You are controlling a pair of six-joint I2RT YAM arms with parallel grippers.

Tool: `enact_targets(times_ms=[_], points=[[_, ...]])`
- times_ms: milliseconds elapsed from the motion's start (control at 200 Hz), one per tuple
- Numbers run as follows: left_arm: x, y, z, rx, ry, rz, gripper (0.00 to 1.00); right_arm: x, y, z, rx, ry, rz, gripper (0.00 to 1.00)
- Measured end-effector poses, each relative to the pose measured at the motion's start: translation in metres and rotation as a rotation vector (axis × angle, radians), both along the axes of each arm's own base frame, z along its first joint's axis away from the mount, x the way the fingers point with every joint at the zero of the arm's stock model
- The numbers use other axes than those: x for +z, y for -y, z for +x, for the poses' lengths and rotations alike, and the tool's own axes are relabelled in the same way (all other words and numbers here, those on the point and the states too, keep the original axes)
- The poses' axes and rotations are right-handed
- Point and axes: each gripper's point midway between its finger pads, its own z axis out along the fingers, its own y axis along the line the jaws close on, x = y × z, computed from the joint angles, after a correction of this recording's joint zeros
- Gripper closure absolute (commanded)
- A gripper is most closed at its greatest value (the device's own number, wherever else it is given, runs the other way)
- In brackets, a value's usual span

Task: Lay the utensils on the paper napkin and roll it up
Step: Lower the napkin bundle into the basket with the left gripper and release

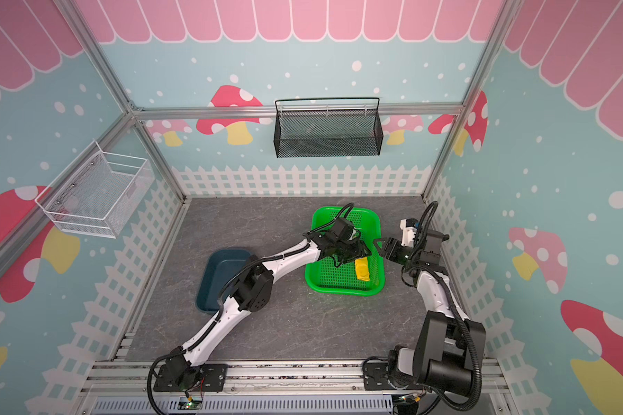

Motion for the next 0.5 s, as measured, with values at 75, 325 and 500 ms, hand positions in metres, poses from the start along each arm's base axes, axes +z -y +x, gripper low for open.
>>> enact_targets(times_ms=[75,325,500], points=[[-0.001,-0.001,-0.001,-0.002,-0.002,0.005,0.33,0.0,0.0,0.0,0.0,-0.001,0.001,0.3],[0.002,-0.009,-0.003,0.002,-0.001,0.03,0.3,0.0,0.0,0.0,0.001,-0.001,0.002,0.3],[0.002,-0.02,-0.004,0.02,-0.01,0.063,0.29,0.0,0.0,0.0,0.0,-0.002,0.005,0.3]])
